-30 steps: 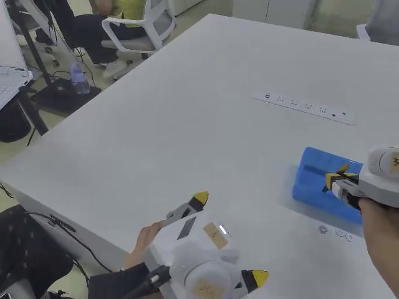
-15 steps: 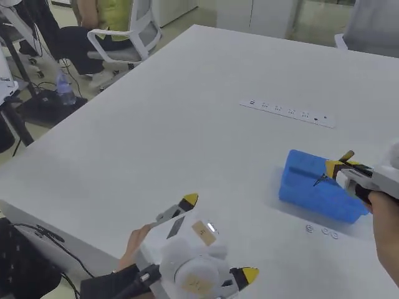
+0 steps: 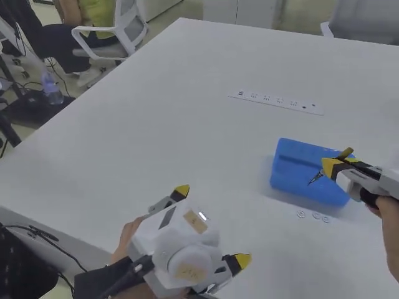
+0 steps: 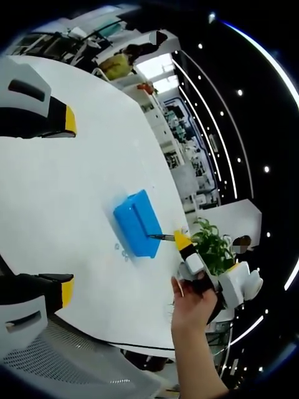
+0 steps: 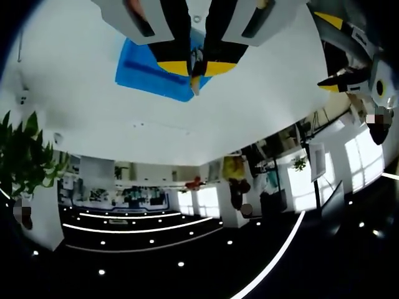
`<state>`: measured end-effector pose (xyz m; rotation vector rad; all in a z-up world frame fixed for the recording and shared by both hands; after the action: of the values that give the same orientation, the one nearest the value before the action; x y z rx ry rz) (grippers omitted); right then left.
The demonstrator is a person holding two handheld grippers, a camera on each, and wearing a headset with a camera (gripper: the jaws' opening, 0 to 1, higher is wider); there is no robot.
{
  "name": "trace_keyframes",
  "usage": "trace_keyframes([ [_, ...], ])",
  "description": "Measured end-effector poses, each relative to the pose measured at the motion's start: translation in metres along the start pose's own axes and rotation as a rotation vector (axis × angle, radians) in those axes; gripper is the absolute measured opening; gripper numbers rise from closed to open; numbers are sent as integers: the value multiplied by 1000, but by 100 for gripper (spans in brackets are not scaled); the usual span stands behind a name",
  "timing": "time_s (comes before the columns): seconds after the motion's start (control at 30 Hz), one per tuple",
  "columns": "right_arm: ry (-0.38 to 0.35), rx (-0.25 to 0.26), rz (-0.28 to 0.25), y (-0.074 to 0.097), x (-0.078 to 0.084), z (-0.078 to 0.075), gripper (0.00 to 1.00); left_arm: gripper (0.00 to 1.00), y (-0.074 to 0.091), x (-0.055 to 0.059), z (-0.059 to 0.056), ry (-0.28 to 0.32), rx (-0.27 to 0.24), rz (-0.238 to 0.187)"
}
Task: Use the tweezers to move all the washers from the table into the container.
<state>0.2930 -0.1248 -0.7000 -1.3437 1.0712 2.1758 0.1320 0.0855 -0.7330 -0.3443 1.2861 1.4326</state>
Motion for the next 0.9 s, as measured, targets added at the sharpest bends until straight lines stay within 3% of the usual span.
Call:
trace_keyframes([
  [0.37, -2, 23, 78, -9, 30, -8, 3, 92, 0, 0, 0, 2, 3, 2],
  [0.9, -8, 26, 132, -21, 42, -13, 3, 92, 0, 1, 0, 5, 0, 16],
])
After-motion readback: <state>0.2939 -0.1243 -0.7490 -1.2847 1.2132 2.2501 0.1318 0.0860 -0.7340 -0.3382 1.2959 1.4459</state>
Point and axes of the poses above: the centre of the closed fingertips' face, and the gripper's own axes: y roughly backward along the fingers, z roughly to its left, x roughly out of its underside, the point moved 10 cm from there along y, roughly backward along the fingers, and after that the axes turned 9 degrees about -y, right-handed, at the moved point
